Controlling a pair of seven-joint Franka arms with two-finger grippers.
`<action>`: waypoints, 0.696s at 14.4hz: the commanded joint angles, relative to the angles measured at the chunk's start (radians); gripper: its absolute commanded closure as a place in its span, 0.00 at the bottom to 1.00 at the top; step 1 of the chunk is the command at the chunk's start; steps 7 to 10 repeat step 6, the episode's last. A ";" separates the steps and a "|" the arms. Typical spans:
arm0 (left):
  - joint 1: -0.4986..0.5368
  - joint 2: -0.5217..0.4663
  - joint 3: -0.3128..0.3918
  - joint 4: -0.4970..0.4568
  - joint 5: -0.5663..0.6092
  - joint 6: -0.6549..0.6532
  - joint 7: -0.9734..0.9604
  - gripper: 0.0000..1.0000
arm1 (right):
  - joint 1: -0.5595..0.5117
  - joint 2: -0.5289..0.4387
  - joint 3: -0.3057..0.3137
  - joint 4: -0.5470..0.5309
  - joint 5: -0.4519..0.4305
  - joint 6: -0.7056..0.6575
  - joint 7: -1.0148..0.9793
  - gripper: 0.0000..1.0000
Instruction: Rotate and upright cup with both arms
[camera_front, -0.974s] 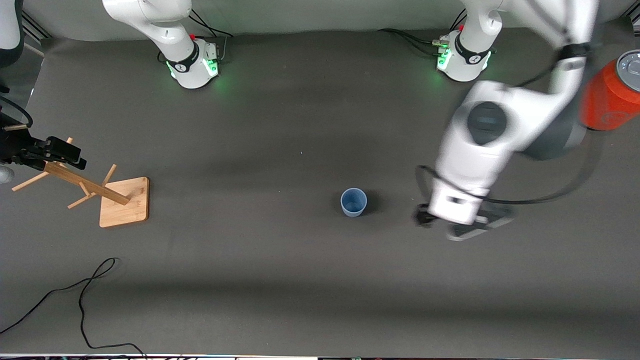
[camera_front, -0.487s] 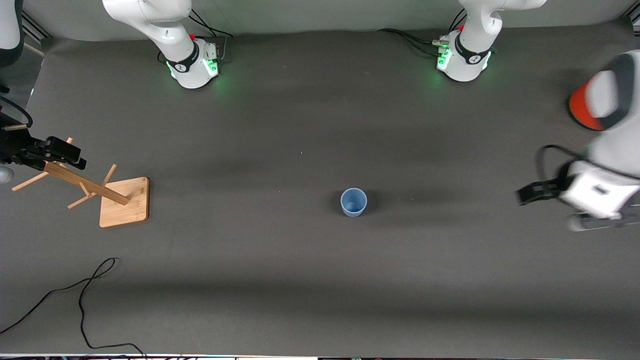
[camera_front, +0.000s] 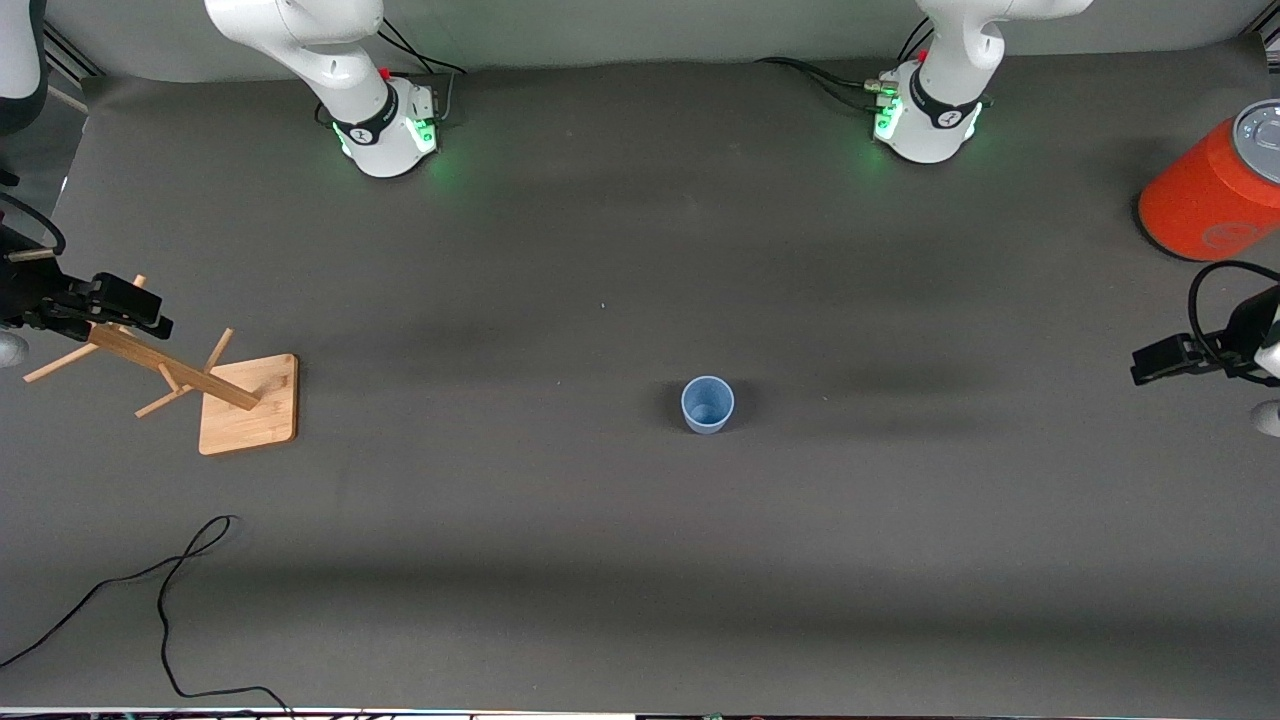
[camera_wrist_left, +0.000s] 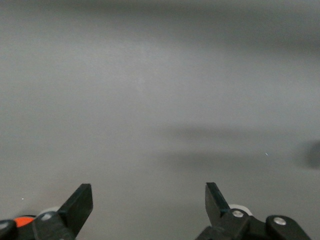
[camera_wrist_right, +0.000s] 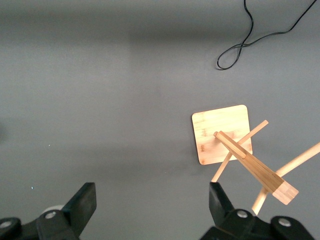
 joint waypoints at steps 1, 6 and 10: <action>0.036 -0.003 -0.085 0.024 0.024 -0.037 -0.102 0.00 | 0.004 -0.008 0.001 -0.004 -0.012 -0.001 0.004 0.00; 0.016 -0.063 -0.083 -0.031 0.020 -0.036 -0.124 0.00 | 0.004 -0.008 0.001 -0.005 -0.012 0.000 0.004 0.00; 0.016 -0.063 -0.083 -0.031 0.020 -0.036 -0.124 0.00 | 0.004 -0.008 0.001 -0.005 -0.012 0.000 0.004 0.00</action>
